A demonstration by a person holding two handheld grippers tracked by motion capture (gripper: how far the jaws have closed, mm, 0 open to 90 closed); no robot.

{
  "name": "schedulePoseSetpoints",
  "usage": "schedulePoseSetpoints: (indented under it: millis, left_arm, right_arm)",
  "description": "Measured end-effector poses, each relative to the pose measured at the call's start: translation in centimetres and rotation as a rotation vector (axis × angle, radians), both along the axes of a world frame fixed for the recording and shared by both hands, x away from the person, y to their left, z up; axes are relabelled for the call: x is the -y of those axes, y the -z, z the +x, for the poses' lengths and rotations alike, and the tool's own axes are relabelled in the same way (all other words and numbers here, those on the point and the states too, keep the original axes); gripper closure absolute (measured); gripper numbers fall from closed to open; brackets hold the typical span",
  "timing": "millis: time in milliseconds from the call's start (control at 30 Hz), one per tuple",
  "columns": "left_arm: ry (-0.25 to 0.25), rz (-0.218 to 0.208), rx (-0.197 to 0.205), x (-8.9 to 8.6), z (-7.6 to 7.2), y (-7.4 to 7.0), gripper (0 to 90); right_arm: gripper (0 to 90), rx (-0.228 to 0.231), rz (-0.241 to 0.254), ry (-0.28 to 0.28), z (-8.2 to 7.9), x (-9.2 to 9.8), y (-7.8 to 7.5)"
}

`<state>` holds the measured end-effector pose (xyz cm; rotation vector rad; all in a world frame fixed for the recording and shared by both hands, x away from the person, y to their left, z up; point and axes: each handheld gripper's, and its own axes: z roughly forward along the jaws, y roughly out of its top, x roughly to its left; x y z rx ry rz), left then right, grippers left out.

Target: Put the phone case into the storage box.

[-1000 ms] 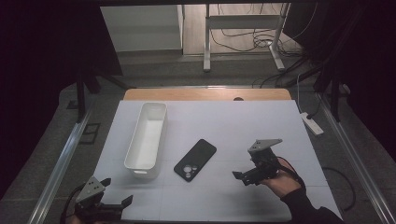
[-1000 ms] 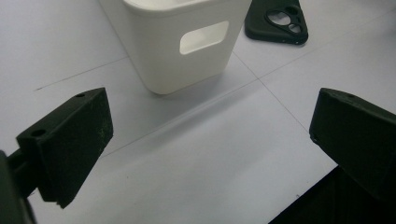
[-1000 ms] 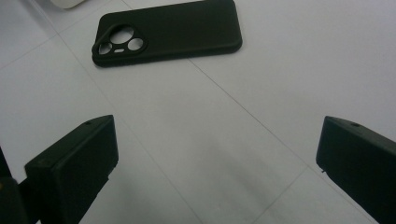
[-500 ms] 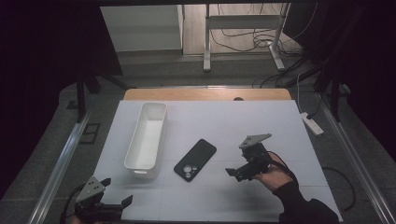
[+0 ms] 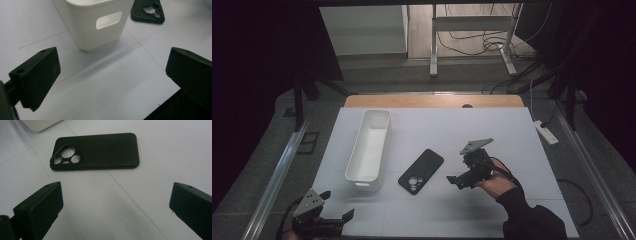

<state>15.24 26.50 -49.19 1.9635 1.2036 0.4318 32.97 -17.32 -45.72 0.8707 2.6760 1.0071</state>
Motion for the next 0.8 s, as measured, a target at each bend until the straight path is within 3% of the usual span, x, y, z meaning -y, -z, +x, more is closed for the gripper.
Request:
schedulePoseSetpoints:
  millis: [800]
  left_arm:
    - [0.002,-0.006,0.0,-0.1,0.0,0.0,0.4]
  right_arm:
    - [0.1,-0.028,-0.044,-0.032,2.3,-3.6,0.5]
